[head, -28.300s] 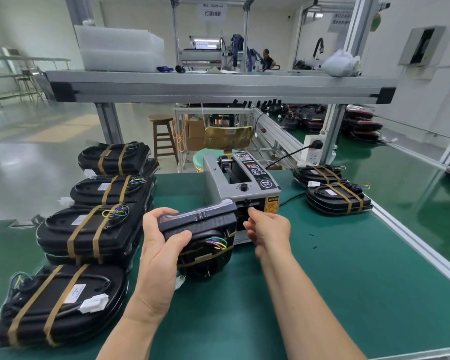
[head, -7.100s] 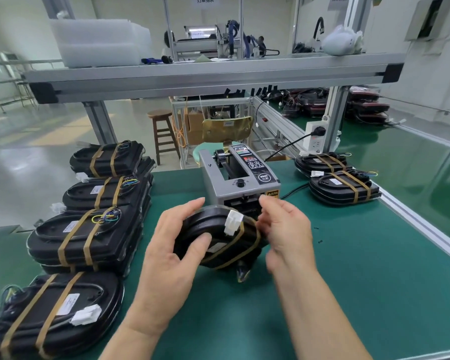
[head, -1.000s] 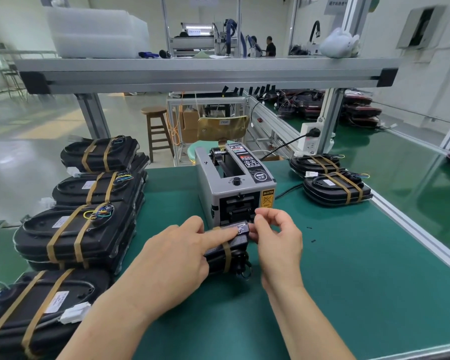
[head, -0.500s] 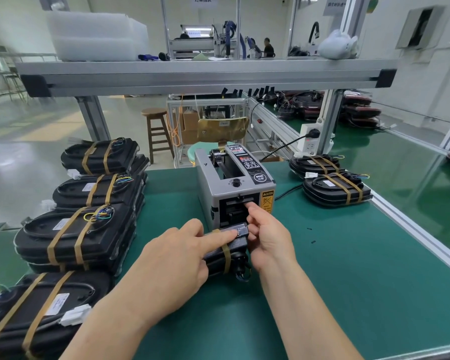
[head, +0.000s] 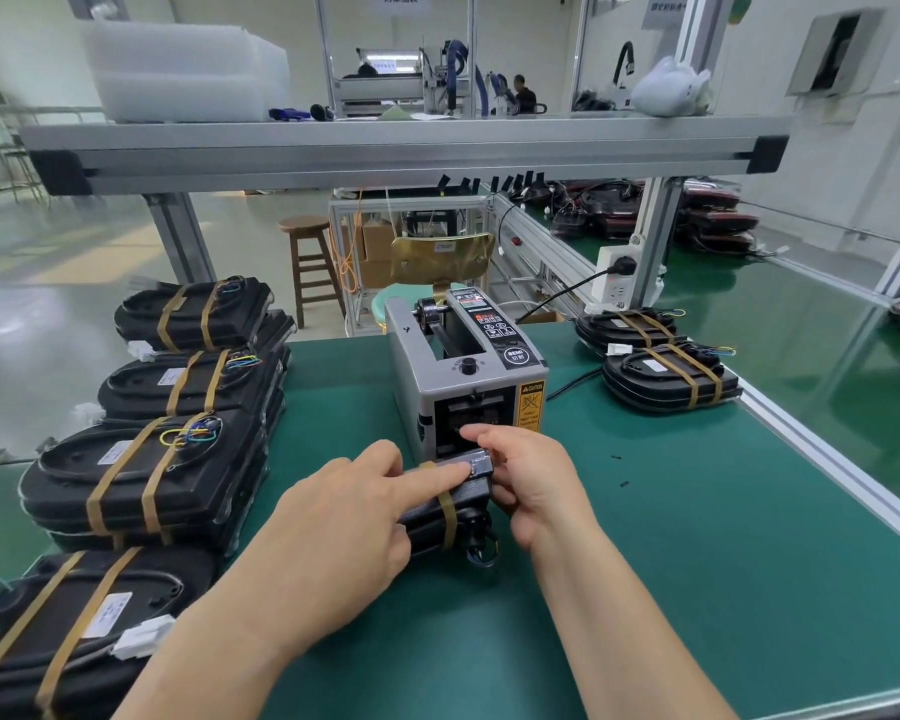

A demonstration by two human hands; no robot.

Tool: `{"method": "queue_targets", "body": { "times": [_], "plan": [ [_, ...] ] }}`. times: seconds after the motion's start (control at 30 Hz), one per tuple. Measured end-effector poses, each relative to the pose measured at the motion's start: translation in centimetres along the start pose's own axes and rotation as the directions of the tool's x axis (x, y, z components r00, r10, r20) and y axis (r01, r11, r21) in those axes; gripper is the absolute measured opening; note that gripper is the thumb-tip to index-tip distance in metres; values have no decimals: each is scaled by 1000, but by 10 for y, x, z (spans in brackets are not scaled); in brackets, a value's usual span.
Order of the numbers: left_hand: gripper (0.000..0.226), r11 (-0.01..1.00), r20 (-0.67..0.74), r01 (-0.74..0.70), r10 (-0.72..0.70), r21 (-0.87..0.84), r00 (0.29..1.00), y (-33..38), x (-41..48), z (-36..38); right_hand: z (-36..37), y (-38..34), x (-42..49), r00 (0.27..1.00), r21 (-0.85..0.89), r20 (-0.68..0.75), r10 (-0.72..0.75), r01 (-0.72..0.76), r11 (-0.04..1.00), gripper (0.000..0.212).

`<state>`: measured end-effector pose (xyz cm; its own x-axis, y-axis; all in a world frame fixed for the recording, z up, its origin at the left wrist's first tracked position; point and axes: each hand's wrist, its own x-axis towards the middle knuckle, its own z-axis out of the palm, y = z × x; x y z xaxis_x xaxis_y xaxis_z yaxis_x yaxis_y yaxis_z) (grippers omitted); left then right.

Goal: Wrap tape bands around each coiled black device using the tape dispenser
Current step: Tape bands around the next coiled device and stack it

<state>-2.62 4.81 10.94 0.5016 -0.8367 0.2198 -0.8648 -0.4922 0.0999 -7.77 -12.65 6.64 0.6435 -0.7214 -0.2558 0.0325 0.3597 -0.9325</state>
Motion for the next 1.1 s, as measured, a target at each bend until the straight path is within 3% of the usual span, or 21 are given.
{"method": "queue_targets", "body": {
  "times": [0.17, 0.3, 0.43, 0.53, 0.6, 0.7, 0.83, 1.0, 1.1],
  "plan": [
    [69, 1000, 2, -1, 1, 3, 1000, 1, 1, 0, 0, 11, 0, 960, -17, -227, -166, 166, 986, 23],
    [70, 1000, 6, 8, -8, -1, 1000, 1, 0, 0, 2, 10, 1, 938, -70, -260, -231, 220, 973, 23],
    [69, 1000, 3, 7, -7, 9, 1000, 2, 0, -1, 1, 8, -4, 954, -5, -220, -203, 207, 978, 11],
    [69, 1000, 3, -1, 1, 19, 1000, 1, 1, -2, 0, 6, -17, 979, 13, -98, -180, 183, 983, 36],
    [68, 1000, 0, 1, -1, 21, 1000, 1, 1, -4, 2, 7, -27, 979, -3, 8, -204, 204, 979, 42],
    [63, 999, -3, 36, -36, -35, 999, 3, -2, -7, 5, 10, -33, 961, -138, 30, -274, 275, 951, 27],
    [34, 988, -37, 108, -113, -109, 993, 0, -4, -8, 3, 13, -27, 931, -241, -25, -363, 347, 906, 5],
    [34, 977, -88, 96, -114, -188, 990, -12, -9, -2, -2, 16, -25, 956, -140, -22, -291, 285, 948, 31],
    [36, 958, -90, 75, -103, -276, 991, -19, -15, 5, -8, 19, -29, 963, -63, 32, -266, 268, 961, 35]
  ]
}}
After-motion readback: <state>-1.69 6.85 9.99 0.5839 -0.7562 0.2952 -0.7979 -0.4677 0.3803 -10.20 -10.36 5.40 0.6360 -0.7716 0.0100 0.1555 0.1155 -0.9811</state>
